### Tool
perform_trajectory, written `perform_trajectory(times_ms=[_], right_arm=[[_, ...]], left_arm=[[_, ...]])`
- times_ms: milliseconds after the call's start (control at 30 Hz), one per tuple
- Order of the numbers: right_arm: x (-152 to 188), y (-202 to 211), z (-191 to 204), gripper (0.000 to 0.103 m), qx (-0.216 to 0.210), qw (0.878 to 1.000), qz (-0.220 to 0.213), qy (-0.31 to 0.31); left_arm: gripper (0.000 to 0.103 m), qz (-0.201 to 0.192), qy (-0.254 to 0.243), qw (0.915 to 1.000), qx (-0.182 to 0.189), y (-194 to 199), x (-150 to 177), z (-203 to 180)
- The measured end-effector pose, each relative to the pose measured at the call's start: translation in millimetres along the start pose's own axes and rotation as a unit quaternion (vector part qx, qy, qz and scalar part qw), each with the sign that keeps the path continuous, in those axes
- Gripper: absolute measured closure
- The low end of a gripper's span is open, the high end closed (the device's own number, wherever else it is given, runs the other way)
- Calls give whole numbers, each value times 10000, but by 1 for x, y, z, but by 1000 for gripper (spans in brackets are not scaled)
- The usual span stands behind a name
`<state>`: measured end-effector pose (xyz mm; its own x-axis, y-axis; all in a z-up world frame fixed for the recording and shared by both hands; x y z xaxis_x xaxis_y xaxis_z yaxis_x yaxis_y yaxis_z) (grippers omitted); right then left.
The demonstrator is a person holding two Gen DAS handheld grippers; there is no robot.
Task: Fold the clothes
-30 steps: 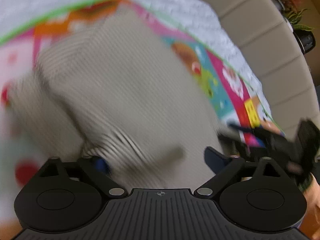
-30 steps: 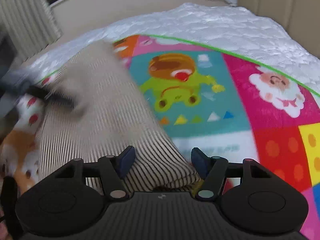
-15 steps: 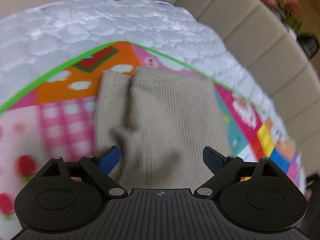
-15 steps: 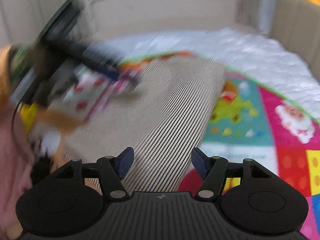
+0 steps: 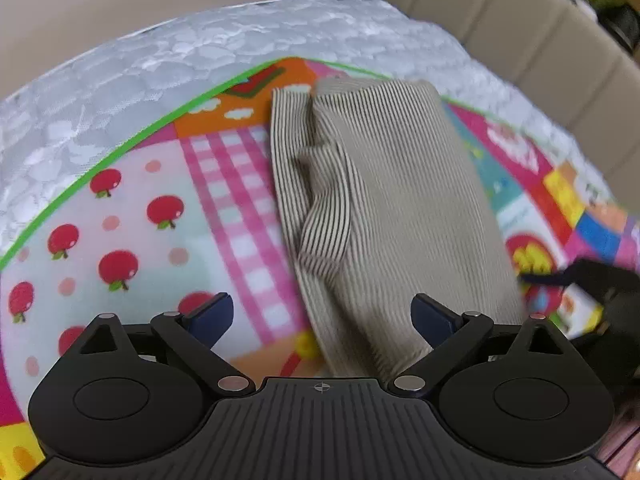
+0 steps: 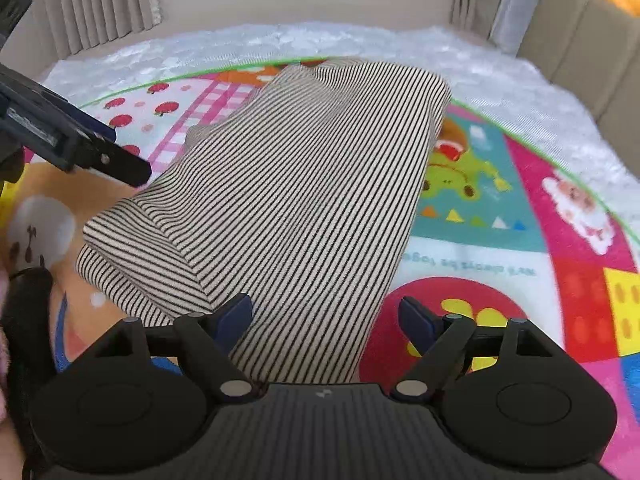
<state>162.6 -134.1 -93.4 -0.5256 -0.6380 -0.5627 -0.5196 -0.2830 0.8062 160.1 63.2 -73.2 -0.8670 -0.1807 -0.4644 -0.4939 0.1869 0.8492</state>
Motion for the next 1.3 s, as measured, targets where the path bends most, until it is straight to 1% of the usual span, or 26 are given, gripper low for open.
perform_trajectory(times_ms=[33,100,167,233,333,367,467,533,633,733,767,833,867,967,1067,1133,1233,1300], right_arm=[[-1,5,2,22,65,9999,-109,-3],[-6,14,6,22,70,9994,-330,-28],[-10,17,8,22,110,9989,-448,-12],[-10,10,10,22,37,9994,-342,-9],[-1,-4,14,21,-214,9998,-11,-24],[-2,-6,15,19,-218,9998,3,-21],[-1,-6,17,19,-219,9998,-19,-24],[-2,-3,17,19,-190,9998,-107,-19],[-9,10,14,19,-85,9988,-486,-59],[-16,12,8,18,-150,9976,-620,-273],[-16,11,6,18,-164,9977,-582,-315],[-5,-6,7,15,-153,9996,-44,-226],[-1,-13,7,12,-160,9996,101,-223],[-2,-12,5,11,-136,9996,70,-254],[-4,-7,12,11,53,10000,-60,32],[-8,0,18,11,135,9994,-249,209],[-19,18,27,15,-47,9960,-797,393],[-25,27,38,17,-414,9920,-1094,466]], left_arm=[[4,-14,-86,9999,-115,-1,2,0],[4,31,-146,9997,-184,-5,5,-1],[4,73,-219,9994,-245,-8,7,-2],[4,85,-317,9990,-298,-11,8,-4],[4,117,-416,9984,-361,-15,12,-5],[4,136,-441,9983,-368,-16,12,-5],[4,183,-505,9977,-406,-20,14,-6],[4,224,-535,9974,-436,-23,14,-6],[2,371,-599,9961,-534,-31,16,-7],[0,538,-657,9945,-619,-38,19,-7],[0,578,-665,9941,-633,-40,19,-8],[0,611,-685,9937,-640,-40,19,-8],[0,625,-696,9935,-643,-40,19,-9],[0,636,-681,9937,-621,-40,19,-8],[0,646,-663,9939,-598,-40,19,-8],[0,653,-652,9940,-582,-40,19,-8],[0,637,-616,9945,-562,-39,18,-7],[0,615,-543,9953,-515,-38,17,-5]])
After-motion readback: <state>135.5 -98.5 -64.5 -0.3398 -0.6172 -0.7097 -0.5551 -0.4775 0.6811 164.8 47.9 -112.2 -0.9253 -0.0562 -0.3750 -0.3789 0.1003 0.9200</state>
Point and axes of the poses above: each gripper's, at about its wrist camera, not at the fingertips, and y roughly against the way its jaws point, z to its left, x to its underside, the point moved 7 cm from there along -y, roughly the way its jaws point, and after that the axes turned 11 degrees about y, right-handed, at the moved point
